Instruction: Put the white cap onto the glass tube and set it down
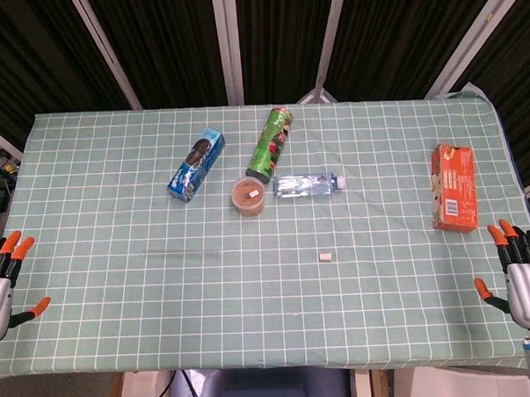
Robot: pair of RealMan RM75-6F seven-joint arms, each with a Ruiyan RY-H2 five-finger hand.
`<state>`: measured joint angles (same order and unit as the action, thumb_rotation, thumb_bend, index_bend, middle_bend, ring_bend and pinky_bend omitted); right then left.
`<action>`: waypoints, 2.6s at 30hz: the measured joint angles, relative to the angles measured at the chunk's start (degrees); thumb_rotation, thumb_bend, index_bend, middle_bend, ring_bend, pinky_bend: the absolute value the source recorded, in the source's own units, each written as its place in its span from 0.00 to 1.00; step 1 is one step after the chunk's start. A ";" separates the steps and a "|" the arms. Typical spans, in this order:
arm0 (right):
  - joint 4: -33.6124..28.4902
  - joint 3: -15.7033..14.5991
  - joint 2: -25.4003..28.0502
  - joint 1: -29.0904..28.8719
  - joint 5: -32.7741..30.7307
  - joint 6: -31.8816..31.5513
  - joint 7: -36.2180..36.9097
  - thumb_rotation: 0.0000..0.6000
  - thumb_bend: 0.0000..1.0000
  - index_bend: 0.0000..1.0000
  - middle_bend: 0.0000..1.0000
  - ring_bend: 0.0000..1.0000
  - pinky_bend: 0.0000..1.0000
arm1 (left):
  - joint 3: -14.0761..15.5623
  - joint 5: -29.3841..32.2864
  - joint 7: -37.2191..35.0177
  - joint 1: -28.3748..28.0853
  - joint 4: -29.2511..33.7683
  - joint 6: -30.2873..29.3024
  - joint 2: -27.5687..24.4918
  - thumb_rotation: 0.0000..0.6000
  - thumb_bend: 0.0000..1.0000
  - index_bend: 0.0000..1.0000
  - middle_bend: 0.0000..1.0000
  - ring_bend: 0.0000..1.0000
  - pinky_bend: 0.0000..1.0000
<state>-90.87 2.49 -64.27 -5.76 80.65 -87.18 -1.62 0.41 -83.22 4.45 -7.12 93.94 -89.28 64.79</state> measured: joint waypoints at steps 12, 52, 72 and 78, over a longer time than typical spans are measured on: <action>-1.12 0.64 -0.39 -0.79 1.20 2.26 -1.05 1.00 0.34 0.00 0.00 0.00 0.00 | -1.00 0.68 -0.13 0.49 0.11 1.83 -0.66 1.00 0.18 0.02 0.00 0.00 0.00; 0.08 0.91 -2.03 -1.25 5.64 2.86 2.09 1.00 0.34 0.00 0.00 0.00 0.00 | -12.55 32.47 40.72 -24.20 0.81 19.84 25.08 1.00 0.39 0.42 0.36 0.01 0.00; 0.29 1.20 -2.22 -1.47 6.30 3.17 3.39 1.00 0.34 0.00 0.00 0.00 0.00 | -12.32 38.73 44.94 -28.41 -4.50 19.07 31.27 1.00 0.40 0.45 0.37 0.02 0.00; 0.41 1.22 -2.35 -1.40 6.62 2.87 3.75 1.00 0.34 0.00 0.00 0.00 0.00 | -12.70 40.34 44.96 -29.39 -6.48 19.34 33.06 1.00 0.42 0.46 0.37 0.02 0.00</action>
<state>-90.46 3.71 -66.62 -7.16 87.27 -84.31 2.13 -12.29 -42.88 49.40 -36.51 87.46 -69.94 97.86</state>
